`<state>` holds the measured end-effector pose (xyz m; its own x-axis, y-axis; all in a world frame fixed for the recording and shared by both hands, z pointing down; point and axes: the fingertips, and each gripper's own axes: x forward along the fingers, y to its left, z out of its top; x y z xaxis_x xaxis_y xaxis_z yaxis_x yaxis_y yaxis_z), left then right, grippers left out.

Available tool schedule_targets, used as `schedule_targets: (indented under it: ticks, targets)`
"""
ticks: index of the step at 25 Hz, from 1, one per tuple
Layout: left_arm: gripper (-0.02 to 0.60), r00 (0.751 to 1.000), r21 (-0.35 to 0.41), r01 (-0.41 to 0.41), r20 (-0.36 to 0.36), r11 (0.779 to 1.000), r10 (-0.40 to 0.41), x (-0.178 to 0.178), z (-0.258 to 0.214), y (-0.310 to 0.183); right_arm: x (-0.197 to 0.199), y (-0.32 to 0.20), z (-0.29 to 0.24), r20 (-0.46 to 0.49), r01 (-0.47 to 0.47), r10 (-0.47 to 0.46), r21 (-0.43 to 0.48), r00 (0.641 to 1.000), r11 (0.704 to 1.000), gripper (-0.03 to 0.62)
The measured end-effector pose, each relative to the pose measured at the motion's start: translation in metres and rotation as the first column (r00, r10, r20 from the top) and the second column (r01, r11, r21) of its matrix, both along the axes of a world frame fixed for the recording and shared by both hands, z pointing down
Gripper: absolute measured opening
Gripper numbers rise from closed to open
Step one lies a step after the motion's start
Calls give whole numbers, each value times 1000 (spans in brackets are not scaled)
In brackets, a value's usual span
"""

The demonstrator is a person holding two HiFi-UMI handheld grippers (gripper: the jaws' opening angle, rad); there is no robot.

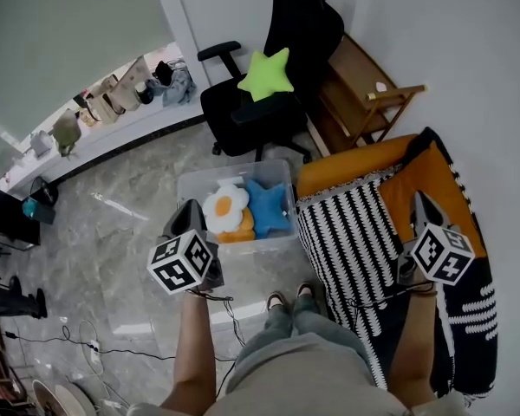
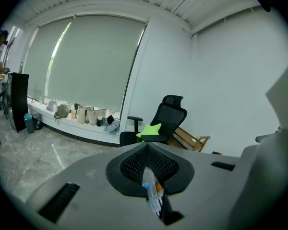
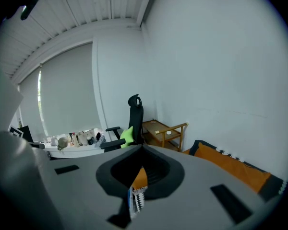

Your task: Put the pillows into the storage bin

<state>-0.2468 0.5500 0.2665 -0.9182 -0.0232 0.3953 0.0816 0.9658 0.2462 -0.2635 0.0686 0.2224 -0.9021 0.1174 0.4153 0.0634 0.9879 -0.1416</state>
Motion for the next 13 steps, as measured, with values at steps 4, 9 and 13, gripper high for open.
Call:
schedule_targets:
  ticks: [4, 9, 13]
  targets:
    - [6, 1000, -1, 4, -2, 1000, -4, -3, 0, 0, -3, -6, 0, -9, -10, 10, 5, 1000, 1000, 0]
    - [6, 1000, -2, -10, -10, 1000, 10, -8, 3, -9, -6, -10, 5, -28, -15, 15, -3, 999, 1000, 0]
    - [6, 1000, -2, -19, -10, 1000, 19, -12, 2, -13, -9, -10, 6, -33, -11, 11, -2, 999, 1000, 0]
